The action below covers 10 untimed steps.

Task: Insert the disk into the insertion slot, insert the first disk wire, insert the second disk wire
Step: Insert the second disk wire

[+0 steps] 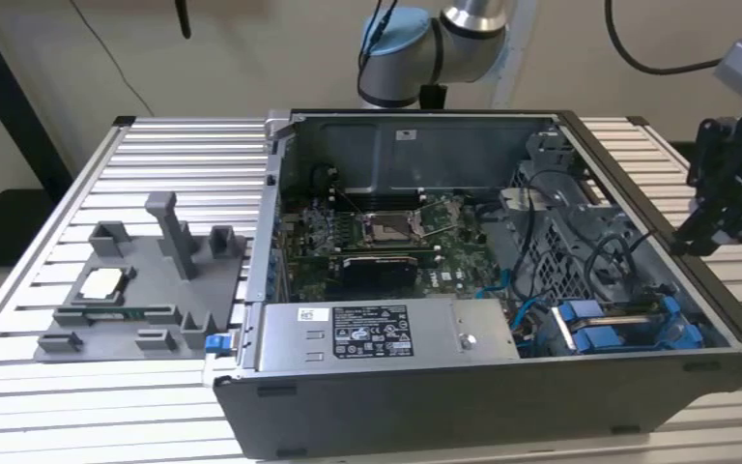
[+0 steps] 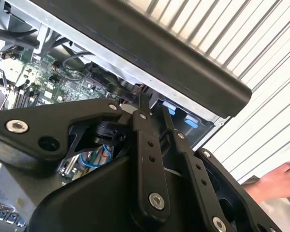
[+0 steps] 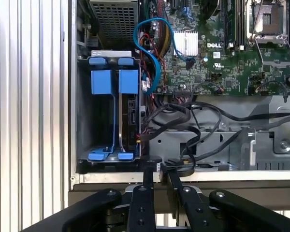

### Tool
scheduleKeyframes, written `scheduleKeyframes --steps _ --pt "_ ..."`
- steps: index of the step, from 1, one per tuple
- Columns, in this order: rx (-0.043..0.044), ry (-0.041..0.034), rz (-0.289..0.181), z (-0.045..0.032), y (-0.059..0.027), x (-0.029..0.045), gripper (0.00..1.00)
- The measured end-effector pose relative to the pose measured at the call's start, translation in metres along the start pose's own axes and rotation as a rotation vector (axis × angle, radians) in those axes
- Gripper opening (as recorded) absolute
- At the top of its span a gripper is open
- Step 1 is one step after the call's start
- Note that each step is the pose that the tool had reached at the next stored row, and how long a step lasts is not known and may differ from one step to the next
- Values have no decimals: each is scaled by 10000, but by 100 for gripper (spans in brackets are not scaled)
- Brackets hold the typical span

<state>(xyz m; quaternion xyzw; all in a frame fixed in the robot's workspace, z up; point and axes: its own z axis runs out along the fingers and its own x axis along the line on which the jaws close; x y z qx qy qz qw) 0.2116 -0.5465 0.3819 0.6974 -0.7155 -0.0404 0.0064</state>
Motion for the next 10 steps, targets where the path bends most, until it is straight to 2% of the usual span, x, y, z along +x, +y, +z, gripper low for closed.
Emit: scheduleKeyframes --steps 6,10 --pt "18 -97 408 51 -4 -1 27" --pt "29 -260 759 58 -2 -1 27"
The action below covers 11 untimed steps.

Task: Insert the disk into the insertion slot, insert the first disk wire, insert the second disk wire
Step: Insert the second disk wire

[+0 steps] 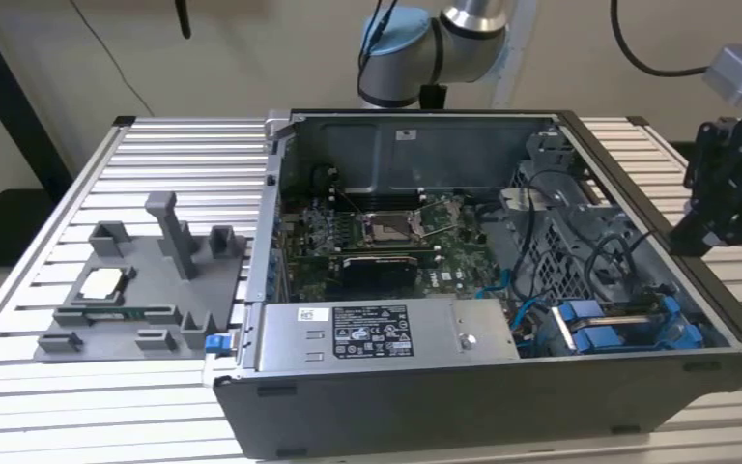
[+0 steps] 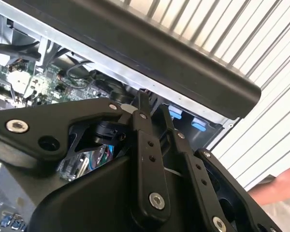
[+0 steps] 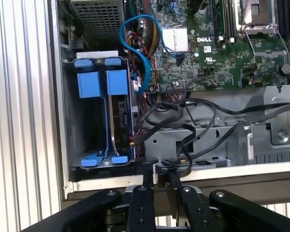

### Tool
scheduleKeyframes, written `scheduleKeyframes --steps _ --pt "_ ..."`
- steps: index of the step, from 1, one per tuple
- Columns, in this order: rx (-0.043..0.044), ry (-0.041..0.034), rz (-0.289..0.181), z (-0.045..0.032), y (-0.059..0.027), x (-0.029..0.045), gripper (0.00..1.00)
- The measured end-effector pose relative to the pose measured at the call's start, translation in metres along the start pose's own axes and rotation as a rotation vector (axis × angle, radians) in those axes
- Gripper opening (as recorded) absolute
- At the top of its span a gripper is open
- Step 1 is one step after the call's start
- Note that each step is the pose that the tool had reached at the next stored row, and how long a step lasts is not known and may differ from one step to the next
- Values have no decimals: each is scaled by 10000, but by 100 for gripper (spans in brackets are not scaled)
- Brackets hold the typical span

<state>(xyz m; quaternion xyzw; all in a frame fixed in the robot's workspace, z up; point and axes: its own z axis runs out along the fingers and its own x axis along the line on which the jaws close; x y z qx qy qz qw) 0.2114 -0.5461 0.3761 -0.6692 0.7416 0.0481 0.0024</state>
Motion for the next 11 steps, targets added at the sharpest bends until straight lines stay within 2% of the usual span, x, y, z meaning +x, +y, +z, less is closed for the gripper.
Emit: scheduleKeyframes --steps 4,5,6,7,11 --pt "5 -193 336 4 4 0 27" --pt "9 -226 419 4 5 0 24" --pt "13 -253 502 4 6 0 24" --pt "17 -277 582 6 8 1 17" --pt "34 -318 858 8 37 4 17"
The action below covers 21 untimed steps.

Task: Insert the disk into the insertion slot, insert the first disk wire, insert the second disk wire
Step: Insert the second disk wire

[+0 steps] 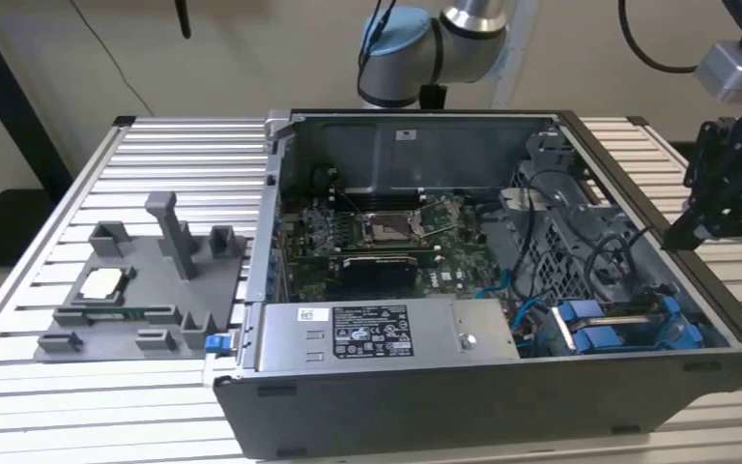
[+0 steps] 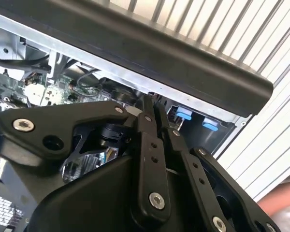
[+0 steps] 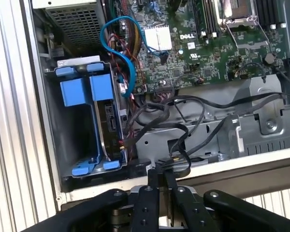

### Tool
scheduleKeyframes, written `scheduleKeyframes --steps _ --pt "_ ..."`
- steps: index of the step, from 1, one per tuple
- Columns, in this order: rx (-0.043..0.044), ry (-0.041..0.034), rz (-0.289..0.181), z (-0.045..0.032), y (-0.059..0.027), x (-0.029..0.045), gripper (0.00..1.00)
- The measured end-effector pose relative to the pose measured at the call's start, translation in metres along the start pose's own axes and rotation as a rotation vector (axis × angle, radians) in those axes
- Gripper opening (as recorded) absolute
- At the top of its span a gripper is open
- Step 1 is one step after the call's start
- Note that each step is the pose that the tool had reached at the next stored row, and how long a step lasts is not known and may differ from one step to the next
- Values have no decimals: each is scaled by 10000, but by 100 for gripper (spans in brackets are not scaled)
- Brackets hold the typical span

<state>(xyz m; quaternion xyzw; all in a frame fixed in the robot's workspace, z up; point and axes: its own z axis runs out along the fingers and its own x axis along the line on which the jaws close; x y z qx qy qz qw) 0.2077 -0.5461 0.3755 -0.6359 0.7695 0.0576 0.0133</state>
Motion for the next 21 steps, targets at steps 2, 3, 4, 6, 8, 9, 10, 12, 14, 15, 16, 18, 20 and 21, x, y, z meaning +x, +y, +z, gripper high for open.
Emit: scheduleKeyframes --steps 2,3,4,6,8,9,10,12,14,15,16,18,20,21 --pt "2 -15 41 -4 46 8 17" --pt "3 -17 48 -13 70 12 16" --pt "4 -14 50 -29 94 15 16" --pt "3 -17 51 -79 145 19 16" --pt "3 -18 51 -112 204 26 16" --pt "5 -20 50 -117 242 32 16" --pt "10 -16 49 -121 286 41 16" --pt "23 -13 49 -118 368 57 16" --pt "36 -10 44 -116 449 73 16" --pt "44 -7 40 -114 486 81 16" --pt "50 6 29 -113 516 89 16" --pt "52 38 -28 -111 544 97 16" --pt "49 73 -124 -111 561 101 16" --pt "46 89 -173 -110 568 103 16"
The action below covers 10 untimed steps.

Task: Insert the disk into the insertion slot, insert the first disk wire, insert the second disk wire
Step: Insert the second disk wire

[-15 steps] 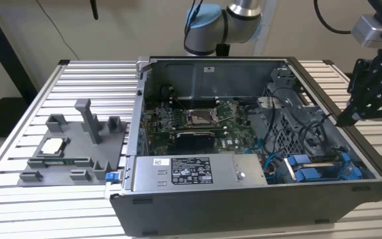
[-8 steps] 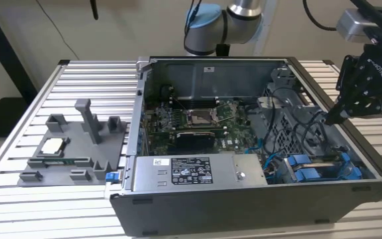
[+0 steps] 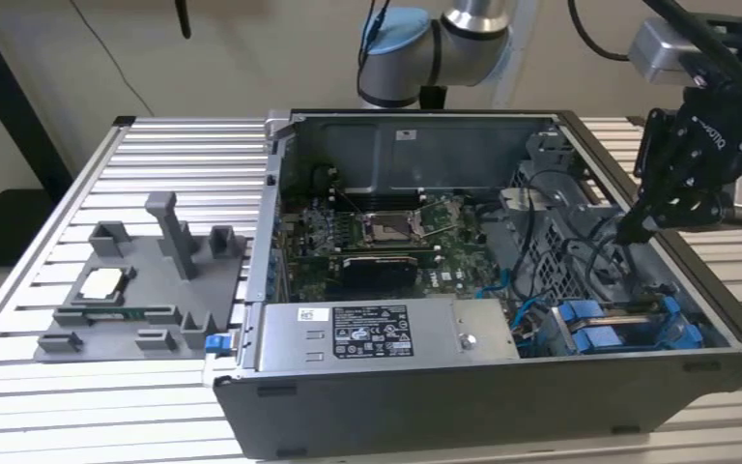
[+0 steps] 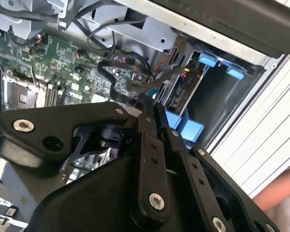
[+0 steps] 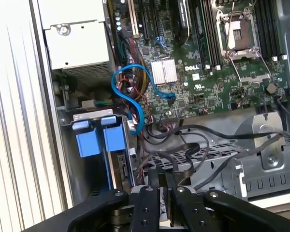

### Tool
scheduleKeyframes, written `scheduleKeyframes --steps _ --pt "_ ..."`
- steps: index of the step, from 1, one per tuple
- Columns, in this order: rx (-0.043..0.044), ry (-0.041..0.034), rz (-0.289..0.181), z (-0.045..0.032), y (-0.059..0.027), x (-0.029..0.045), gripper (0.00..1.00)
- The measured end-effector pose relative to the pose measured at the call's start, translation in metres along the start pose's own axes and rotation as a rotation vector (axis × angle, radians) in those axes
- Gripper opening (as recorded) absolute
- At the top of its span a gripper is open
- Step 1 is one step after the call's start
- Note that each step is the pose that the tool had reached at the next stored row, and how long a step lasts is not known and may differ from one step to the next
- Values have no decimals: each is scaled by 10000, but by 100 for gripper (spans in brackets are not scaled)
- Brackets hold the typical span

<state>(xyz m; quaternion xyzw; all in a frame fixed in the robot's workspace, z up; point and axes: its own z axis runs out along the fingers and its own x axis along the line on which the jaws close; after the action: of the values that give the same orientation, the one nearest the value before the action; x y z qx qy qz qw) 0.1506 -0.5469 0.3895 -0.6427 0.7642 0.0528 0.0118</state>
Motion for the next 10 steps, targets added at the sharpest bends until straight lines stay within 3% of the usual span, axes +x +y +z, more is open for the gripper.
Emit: scheduleKeyframes --steps 3,10 --pt "-8 39 -158 0 21 9 16" --pt "-13 43 -213 -1 37 36 16"
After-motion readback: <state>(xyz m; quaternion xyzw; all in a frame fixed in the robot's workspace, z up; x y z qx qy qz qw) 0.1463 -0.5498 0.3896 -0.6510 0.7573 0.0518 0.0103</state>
